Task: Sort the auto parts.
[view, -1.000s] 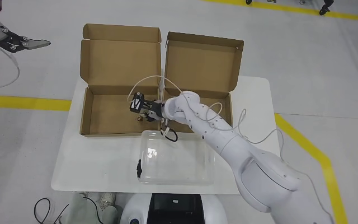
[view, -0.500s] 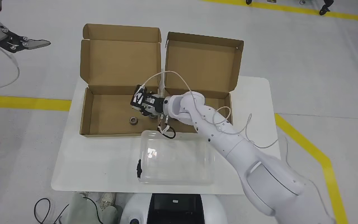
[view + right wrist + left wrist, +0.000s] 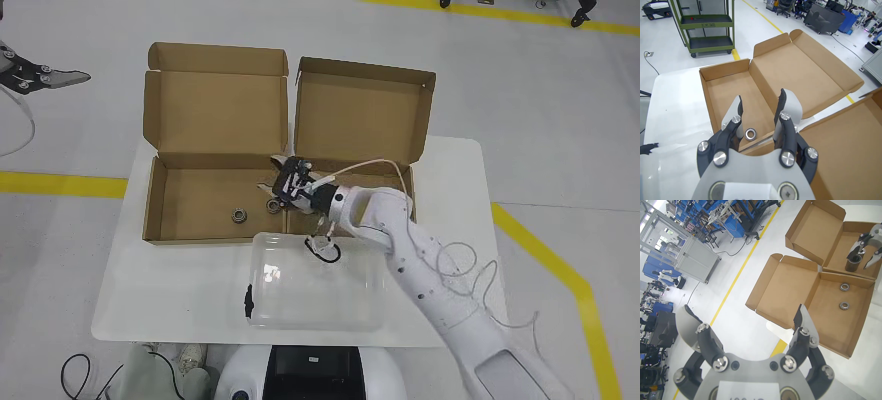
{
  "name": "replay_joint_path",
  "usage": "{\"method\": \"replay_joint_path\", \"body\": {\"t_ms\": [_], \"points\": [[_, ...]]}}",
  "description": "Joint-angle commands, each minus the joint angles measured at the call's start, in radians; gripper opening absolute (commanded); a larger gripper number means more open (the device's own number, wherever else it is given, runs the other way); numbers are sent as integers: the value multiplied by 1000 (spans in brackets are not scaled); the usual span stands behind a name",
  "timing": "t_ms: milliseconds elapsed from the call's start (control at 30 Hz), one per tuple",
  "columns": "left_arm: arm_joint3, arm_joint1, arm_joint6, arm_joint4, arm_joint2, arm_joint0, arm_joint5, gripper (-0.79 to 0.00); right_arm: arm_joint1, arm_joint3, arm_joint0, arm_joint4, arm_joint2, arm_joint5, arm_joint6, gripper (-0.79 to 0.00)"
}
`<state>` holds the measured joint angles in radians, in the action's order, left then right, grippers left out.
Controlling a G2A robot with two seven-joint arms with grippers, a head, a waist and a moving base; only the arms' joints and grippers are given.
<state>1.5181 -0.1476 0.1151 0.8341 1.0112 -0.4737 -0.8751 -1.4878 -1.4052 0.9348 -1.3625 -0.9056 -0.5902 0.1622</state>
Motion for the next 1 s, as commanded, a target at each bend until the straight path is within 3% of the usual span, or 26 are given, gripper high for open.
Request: {"method": "replay_joint_path", "body": {"t_ms": [0,100,200,333,500,600,967], "points": [[0,0,0,0,0,0,0,0,8,-33,28,7,-20,-10,14,-431],[0,0,0,0,0,0,0,0,19,-67,64,9,-52,-9,13,-400],[0,0,0,0,0,0,0,0,29,-96,101,-3,-87,21,10,-249],[0,0,0,0,0,0,0,0,43,-147,154,-32,-130,59,1,-129],[0,0,0,0,0,0,0,0,66,-250,256,-73,-212,111,-2,-77],[0,0,0,0,0,0,0,0,81,-329,324,-93,-273,128,9,0],[0,0,0,0,0,0,0,0,122,-568,598,-102,-480,188,-18,0]]}}
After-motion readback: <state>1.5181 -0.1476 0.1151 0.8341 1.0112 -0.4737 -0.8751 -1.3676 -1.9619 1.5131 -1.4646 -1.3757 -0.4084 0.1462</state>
